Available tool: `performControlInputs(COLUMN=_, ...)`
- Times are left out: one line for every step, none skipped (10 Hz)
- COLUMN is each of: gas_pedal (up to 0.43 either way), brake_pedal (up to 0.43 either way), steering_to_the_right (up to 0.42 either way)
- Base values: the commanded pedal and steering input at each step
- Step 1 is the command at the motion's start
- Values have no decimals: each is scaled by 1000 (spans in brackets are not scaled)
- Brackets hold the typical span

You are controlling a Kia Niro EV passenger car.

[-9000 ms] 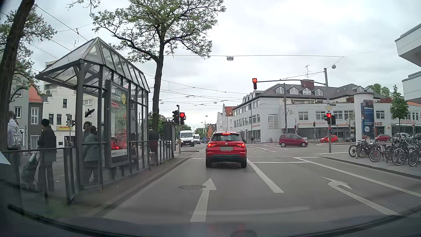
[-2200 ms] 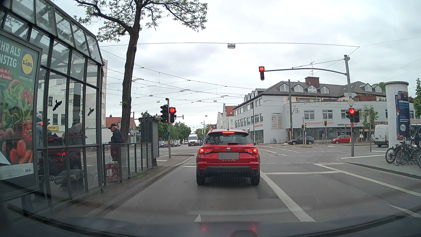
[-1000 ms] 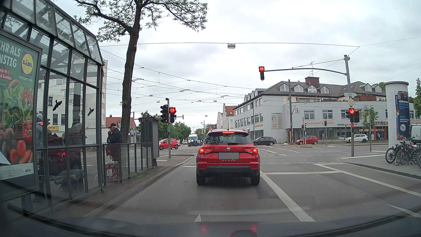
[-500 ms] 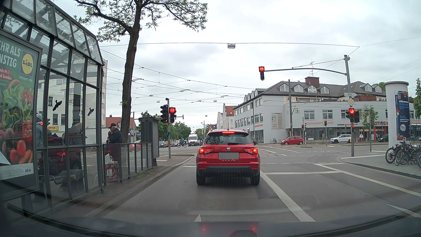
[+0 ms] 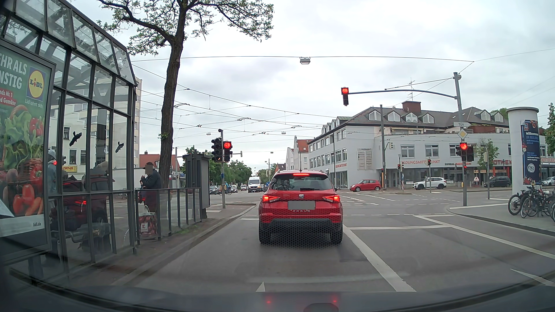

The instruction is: Follow the waypoints while adhering to traffic rules and regulations

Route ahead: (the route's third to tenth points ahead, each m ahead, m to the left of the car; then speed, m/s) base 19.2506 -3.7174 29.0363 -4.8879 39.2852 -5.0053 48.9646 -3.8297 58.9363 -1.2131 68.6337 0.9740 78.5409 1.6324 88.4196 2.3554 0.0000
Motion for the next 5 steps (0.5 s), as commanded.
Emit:
performControlInputs(gas_pedal=0, brake_pedal=238, steering_to_the_right=-3)
performControlInputs(gas_pedal=0, brake_pedal=238, steering_to_the_right=-3)
performControlInputs(gas_pedal=0, brake_pedal=232, steering_to_the_right=-3)
performControlInputs(gas_pedal=0, brake_pedal=238, steering_to_the_right=-3)
performControlInputs(gas_pedal=0, brake_pedal=238, steering_to_the_right=-3)
